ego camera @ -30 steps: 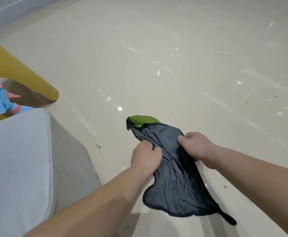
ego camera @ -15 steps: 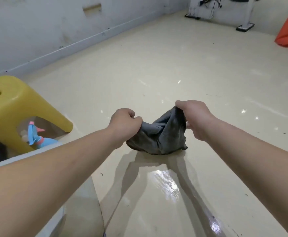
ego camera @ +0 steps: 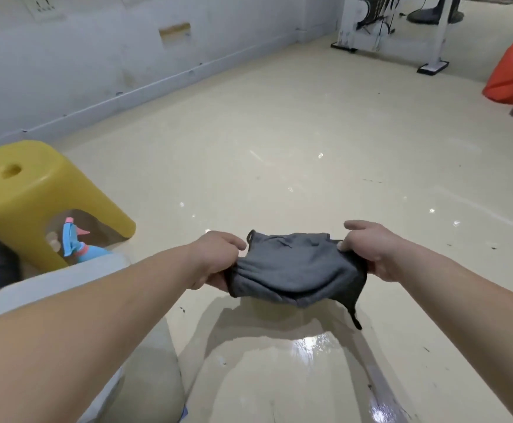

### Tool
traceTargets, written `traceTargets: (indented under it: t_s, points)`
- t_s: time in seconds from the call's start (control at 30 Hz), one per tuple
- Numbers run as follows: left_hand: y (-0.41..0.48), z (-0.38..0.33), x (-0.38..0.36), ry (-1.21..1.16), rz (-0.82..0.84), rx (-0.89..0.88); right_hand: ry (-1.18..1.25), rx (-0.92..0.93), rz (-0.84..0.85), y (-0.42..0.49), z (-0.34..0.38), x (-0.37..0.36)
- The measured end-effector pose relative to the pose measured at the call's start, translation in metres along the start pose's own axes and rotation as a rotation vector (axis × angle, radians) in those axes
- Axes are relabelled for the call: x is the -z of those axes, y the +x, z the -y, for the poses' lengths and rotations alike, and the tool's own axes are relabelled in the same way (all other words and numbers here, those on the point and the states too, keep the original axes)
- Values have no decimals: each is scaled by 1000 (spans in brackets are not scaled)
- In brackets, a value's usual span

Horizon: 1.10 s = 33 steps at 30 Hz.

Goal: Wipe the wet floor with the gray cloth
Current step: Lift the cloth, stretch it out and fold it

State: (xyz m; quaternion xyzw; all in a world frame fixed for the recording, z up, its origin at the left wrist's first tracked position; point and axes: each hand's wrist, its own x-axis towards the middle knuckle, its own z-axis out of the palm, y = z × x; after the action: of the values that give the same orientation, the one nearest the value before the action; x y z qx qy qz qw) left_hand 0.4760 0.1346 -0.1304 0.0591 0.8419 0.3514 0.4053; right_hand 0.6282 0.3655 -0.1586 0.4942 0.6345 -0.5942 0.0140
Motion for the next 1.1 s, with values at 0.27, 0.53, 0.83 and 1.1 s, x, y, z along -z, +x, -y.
traceTargets:
  t_s: [0.27,0.53,0.83,1.1]
  points:
    - [23,33,-19,122,-55,-14,-232,-80,64,4,-19,-1]
    - [14,24,-26,-104,92,105,26,66,-81,4,-4,1]
    - [1,-82,21,279,-398,-420,-116,563,-430,-27,58,28]
    - [-4,-95,44,545,-643,-512,-265,645,-536,-35,55,47]
